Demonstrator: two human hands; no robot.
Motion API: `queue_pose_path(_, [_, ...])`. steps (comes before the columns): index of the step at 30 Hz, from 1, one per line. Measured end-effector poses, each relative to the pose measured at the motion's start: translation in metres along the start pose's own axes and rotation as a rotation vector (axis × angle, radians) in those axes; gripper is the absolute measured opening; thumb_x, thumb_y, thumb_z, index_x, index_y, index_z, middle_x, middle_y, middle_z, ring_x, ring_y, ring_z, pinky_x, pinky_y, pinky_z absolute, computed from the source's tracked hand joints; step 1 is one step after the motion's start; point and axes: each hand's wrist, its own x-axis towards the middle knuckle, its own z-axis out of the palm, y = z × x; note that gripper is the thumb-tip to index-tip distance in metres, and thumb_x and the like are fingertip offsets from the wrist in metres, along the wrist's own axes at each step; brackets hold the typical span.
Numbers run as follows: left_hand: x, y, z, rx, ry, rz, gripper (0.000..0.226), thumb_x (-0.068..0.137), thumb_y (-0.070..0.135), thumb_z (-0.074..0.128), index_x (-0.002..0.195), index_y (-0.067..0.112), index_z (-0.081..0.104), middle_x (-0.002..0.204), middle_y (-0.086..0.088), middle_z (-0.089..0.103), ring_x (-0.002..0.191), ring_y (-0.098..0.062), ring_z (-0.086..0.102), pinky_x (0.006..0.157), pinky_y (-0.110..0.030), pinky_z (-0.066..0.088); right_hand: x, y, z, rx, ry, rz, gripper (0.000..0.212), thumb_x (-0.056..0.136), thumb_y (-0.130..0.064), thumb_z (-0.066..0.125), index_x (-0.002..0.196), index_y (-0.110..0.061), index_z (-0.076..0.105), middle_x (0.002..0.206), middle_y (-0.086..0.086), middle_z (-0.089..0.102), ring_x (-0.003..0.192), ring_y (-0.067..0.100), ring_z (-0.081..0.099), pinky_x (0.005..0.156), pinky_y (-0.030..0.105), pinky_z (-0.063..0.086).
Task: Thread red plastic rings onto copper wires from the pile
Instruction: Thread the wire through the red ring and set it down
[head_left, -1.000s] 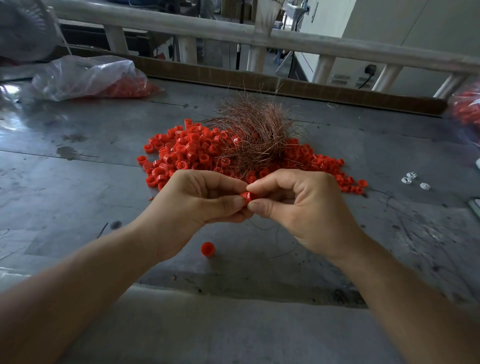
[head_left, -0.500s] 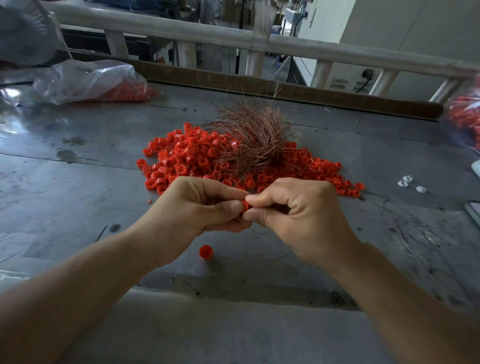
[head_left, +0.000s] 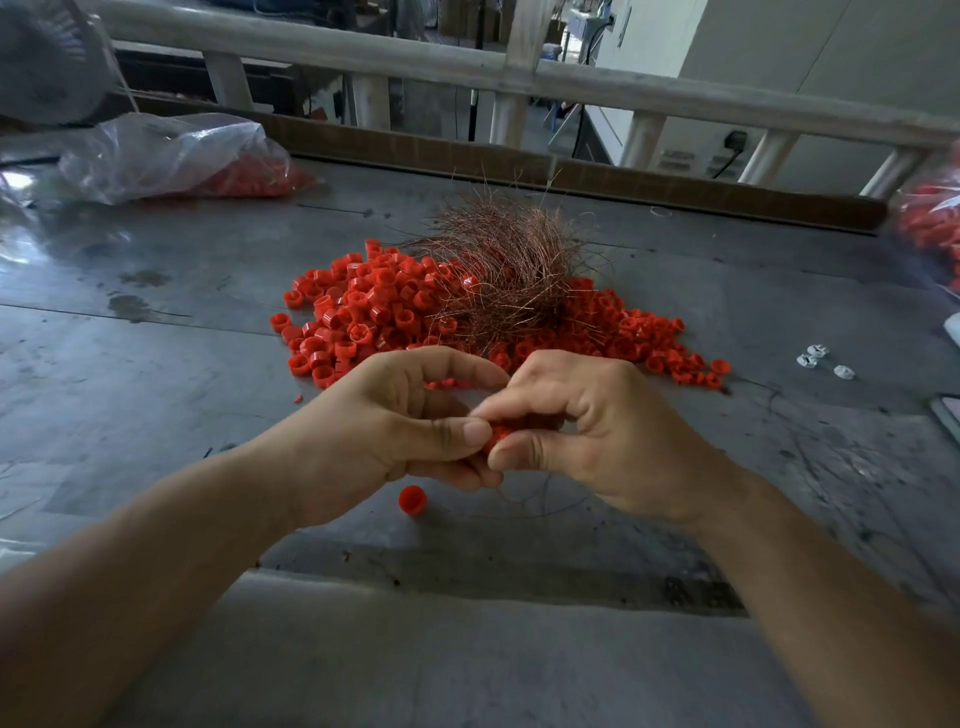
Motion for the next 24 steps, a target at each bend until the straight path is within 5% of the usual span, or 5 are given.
queue_pose_path(5, [-0.001,0.0,0.003,0.018,-0.042,0.069,0.049,0.068,0.022,0.075,0.114,0.016,0.057,0.08,-0.016,0.07,0.074,-0.026,0.07,0.063,-0.026,0.055,0.0,-0.002,0.002,-0.145,0.012,-0.051,0.015,0.074,-0.018,0.067,0.083,-0.006,0.069,0.079,-0.009,0.052,0.071,-0.003,0.05,0.068,0.008,0.039])
queue_pose_path(14, [-0.005,-0.001,0.009,0.1,-0.025,0.192,0.054,0.065,0.029,0.073,0.115,0.025,0.055,0.076,-0.013,0.071,0.069,-0.024,0.07,0.061,-0.024,0.055,-0.004,-0.01,0.014,-0.205,0.107,-0.048,0.01,0.077,-0.014,0.062,0.076,-0.005,0.064,0.077,-0.003,0.054,0.071,0.007,0.051,0.063,0.021,0.043])
queue_pose_path(17, [-0.006,0.0,0.009,0.095,-0.022,0.181,0.057,0.063,0.033,0.075,0.116,0.023,0.054,0.075,-0.013,0.071,0.068,-0.024,0.07,0.061,-0.025,0.055,-0.004,-0.01,0.016,-0.183,0.096,-0.022,0.008,0.076,-0.013,0.061,0.076,-0.006,0.063,0.077,-0.001,0.056,0.07,0.007,0.051,0.063,0.023,0.044])
queue_pose_path(21, [-0.002,-0.001,0.011,0.082,0.018,0.148,0.044,0.074,0.014,0.069,0.115,0.021,0.054,0.079,-0.017,0.071,0.07,-0.027,0.07,0.06,-0.027,0.055,-0.002,-0.007,0.011,-0.117,0.079,0.004,0.012,0.077,-0.021,0.064,0.077,-0.009,0.065,0.074,-0.014,0.05,0.069,0.0,0.05,0.065,0.013,0.041])
queue_pose_path(24, [-0.002,0.001,0.009,-0.011,0.011,0.129,0.05,0.066,0.025,0.08,0.111,0.017,0.059,0.077,-0.014,0.071,0.069,-0.027,0.07,0.058,-0.025,0.055,0.0,-0.008,0.005,0.045,0.101,0.07,0.016,0.069,-0.035,0.073,0.077,-0.023,0.066,0.073,-0.013,0.054,0.069,0.0,0.053,0.065,0.013,0.043])
